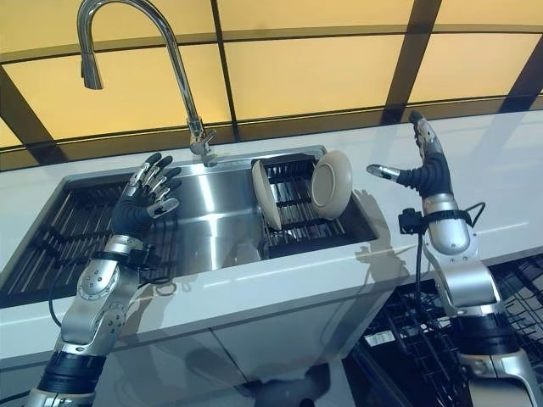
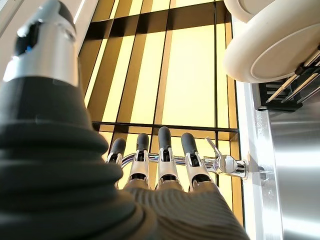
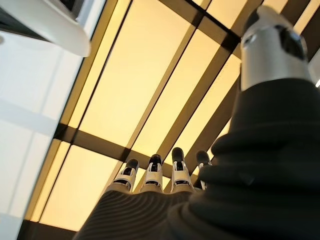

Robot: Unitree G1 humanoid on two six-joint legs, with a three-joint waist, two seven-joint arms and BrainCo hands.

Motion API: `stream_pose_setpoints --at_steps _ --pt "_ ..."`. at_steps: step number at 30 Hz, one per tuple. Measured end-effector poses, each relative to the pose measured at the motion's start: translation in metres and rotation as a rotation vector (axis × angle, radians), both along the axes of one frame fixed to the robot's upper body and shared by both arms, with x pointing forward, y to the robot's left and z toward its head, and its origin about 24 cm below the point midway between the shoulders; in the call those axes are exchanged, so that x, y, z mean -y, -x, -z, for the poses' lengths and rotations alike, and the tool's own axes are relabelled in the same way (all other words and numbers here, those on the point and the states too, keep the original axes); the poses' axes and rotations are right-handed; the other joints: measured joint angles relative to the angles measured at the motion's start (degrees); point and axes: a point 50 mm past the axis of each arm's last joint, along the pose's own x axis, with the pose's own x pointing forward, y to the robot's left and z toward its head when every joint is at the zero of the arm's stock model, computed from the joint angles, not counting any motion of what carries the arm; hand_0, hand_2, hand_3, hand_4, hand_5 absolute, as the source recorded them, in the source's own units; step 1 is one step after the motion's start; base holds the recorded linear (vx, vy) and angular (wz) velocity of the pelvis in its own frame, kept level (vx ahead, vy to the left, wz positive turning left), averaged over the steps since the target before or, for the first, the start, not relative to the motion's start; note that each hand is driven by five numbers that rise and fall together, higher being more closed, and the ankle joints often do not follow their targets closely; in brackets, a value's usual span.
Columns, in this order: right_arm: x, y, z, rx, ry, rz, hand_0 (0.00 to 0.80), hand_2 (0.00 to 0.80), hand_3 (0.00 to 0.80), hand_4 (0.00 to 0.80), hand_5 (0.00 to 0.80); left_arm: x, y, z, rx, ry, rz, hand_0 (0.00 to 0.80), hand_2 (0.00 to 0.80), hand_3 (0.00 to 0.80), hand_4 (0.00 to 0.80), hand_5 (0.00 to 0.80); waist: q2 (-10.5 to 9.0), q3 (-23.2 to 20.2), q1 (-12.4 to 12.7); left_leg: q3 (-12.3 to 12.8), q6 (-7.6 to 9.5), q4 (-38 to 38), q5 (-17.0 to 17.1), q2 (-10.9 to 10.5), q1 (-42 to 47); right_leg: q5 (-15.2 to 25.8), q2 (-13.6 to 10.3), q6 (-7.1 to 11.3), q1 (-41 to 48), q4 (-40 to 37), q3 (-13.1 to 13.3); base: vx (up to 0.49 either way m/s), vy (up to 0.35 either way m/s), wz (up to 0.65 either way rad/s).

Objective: Take plates into dishwasher

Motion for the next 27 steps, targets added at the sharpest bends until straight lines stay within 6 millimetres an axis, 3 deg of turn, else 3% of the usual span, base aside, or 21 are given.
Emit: stream_pose_setpoints --at_steps 12,15,20,27 --pt "0.015 -0.025 -0.053 0.054 0.599 0.278 0.000 0.000 0.000 0.000 0.000 0.009 -0.003 0.000 -0.015 -0.019 0.053 0.000 0.000 0.000 0.000 0.000 -0.58 0.0 2.3 -1.7 0.27 -0.1 -0.3 -0.2 0.8 -0.5 -0.3 0.14 1.4 0.0 -1.5 0.115 0.005 0.07" --pt "0.009 -0.028 -0.067 0.102 0.805 0.317 0.000 0.000 0.000 0.000 0.000 0.010 -0.002 0.001 -0.017 -0.023 0.070 0.000 0.000 0.000 0.000 0.000 -0.85 -0.1 3.1 -2.4 -0.03 0.1 -0.1 -0.2 0.7 -0.6 -0.3 0.10 1.6 0.0 -2.0 0.158 0.003 0.11" --pt "-0.001 -0.032 -0.073 0.158 1.047 0.333 0.000 0.000 0.000 0.000 0.000 0.016 -0.002 0.004 -0.035 -0.040 0.124 0.000 0.000 0.000 0.000 0.000 -1.66 -0.5 4.7 -3.6 0.01 0.1 0.0 -0.4 0.1 -0.9 -0.6 0.16 1.6 0.0 -3.1 0.143 -0.004 0.13" --pt "-0.020 -0.047 -0.084 0.241 1.256 0.353 0.000 0.000 0.000 0.000 0.000 0.023 -0.001 0.005 -0.049 -0.068 0.182 0.000 0.000 0.000 0.000 0.000 -2.66 -0.5 6.1 -4.9 0.46 0.4 1.1 -1.1 -5.6 -0.1 -1.1 0.15 -3.6 0.0 -4.0 -0.064 -0.028 0.10"
